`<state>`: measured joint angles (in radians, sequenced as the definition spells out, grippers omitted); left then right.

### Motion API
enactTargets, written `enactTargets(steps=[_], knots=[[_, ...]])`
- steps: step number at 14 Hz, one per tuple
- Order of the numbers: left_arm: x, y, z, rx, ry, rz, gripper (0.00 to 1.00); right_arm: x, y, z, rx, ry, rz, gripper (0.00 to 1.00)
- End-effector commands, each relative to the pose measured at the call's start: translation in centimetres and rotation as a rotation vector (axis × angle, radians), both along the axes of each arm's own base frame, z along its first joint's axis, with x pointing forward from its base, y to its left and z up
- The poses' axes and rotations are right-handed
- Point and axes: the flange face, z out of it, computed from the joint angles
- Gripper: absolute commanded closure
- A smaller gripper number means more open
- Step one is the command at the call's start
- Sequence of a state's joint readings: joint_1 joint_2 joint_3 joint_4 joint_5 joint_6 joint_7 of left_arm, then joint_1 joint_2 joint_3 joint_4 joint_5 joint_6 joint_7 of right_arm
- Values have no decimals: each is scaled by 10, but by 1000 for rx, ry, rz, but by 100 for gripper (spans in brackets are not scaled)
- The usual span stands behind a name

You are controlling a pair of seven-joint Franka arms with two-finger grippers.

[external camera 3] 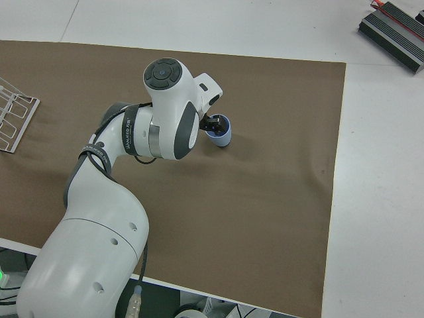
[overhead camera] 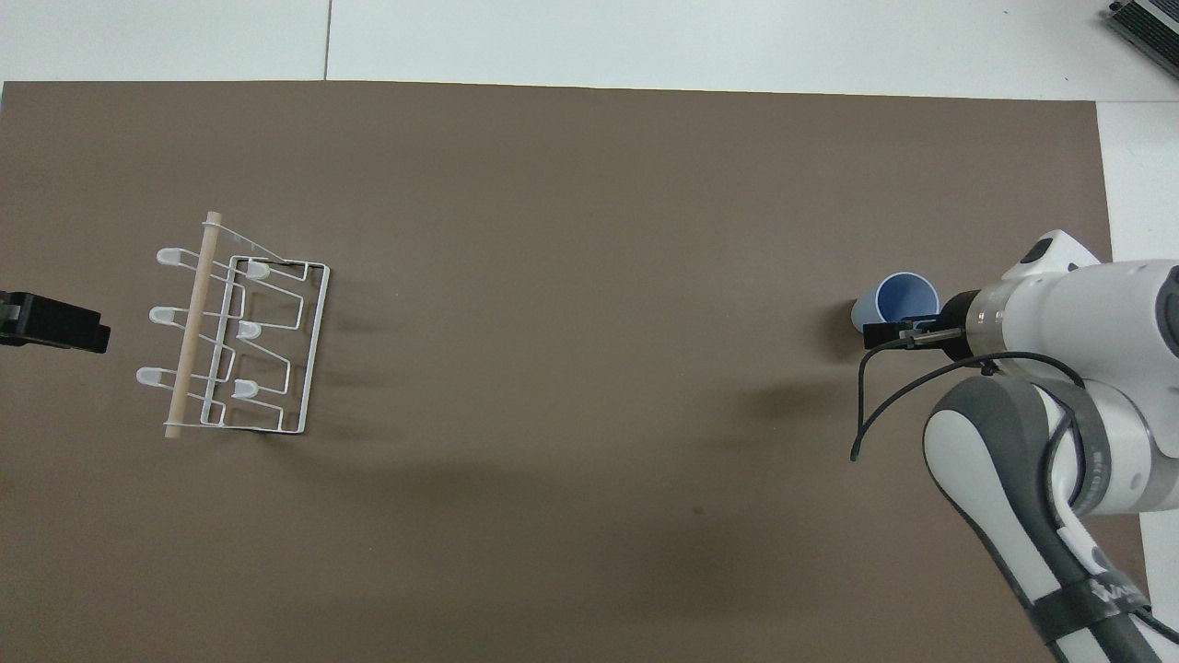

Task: Hang cup on cup holder
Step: 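Move the right gripper toward the light blue cup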

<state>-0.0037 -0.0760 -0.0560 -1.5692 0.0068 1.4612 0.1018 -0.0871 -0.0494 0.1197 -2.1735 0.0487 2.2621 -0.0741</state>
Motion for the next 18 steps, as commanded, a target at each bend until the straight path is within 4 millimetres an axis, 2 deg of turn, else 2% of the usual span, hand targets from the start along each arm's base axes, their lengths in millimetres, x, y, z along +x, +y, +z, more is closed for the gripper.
enactTargets(steps=[1,5,9,13,18], knots=[[-10,4,0,15,3,-1,0,7,1,-9,-5,-27,-10,0],[-10,4,0,15,3,0,0,13,1,-21,-1,-40,-11,0],[-10,4,0,15,1,-1,0,21,0,-22,2,-81,-14,0],[-10,4,0,15,3,0,0,26,0,-38,5,-78,-14,0],[-10,4,0,15,3,0,0,26,12,-51,7,-55,6,1]])
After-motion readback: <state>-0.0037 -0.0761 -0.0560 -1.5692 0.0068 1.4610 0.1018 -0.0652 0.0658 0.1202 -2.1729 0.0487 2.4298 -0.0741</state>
